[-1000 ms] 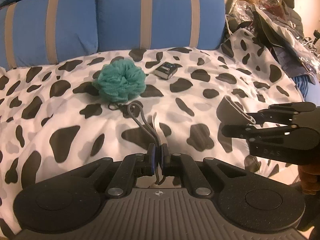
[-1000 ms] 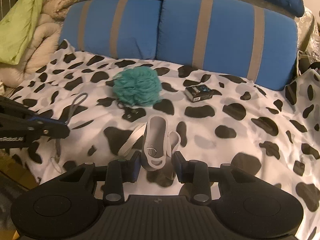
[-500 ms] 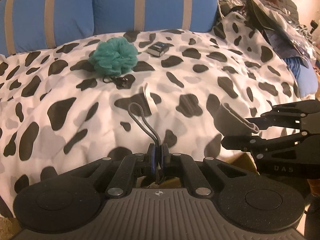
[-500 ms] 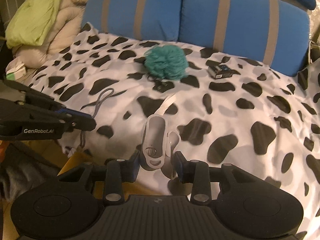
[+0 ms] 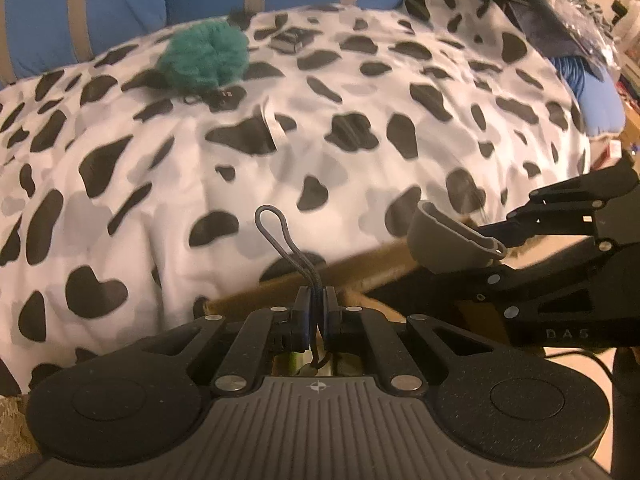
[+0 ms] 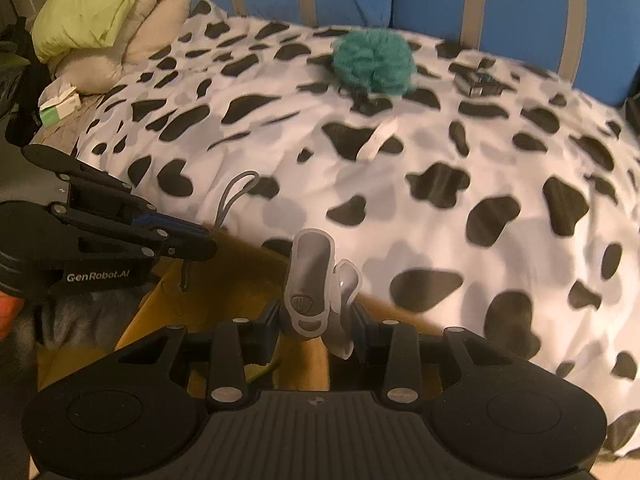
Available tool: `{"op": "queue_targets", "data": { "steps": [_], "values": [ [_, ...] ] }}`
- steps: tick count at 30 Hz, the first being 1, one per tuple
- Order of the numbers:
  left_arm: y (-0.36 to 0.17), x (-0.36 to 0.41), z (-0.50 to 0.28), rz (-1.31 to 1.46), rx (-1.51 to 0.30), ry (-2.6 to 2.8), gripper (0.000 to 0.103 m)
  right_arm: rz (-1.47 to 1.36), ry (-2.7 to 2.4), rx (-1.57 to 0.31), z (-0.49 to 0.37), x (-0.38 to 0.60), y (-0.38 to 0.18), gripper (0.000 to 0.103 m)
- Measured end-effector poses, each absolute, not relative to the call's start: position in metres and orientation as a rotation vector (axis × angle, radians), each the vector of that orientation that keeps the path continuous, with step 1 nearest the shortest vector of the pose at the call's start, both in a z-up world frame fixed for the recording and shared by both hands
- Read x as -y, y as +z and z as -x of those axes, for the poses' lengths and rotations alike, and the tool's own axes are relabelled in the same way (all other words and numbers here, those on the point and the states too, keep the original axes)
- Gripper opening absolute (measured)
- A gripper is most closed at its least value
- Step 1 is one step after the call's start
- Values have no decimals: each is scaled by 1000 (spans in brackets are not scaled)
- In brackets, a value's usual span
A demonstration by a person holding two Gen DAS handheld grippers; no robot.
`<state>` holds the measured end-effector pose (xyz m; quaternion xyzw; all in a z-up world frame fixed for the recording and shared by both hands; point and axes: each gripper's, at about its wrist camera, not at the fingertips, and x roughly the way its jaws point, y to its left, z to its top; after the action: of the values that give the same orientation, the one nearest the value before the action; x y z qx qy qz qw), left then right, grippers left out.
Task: Organize soft objects
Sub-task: 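Carry the cord and earbud case over the cardboard box and open both grippers, then withdraw both grippers from the box back over the sheet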
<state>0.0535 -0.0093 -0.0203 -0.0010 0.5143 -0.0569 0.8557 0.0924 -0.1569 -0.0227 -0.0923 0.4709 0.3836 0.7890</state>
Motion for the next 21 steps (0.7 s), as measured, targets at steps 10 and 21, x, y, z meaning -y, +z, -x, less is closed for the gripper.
{"op": "queue_targets", "data": {
  "steps": [10,21],
  "values": [
    [-36,7,-49,43,-1215,-132,7,152,892,-1153,-86,151,-36,45],
    [-38,-10,-58,81,-1227,10,61,219,875,-1164,-86,142,-41,97]
  ]
}}
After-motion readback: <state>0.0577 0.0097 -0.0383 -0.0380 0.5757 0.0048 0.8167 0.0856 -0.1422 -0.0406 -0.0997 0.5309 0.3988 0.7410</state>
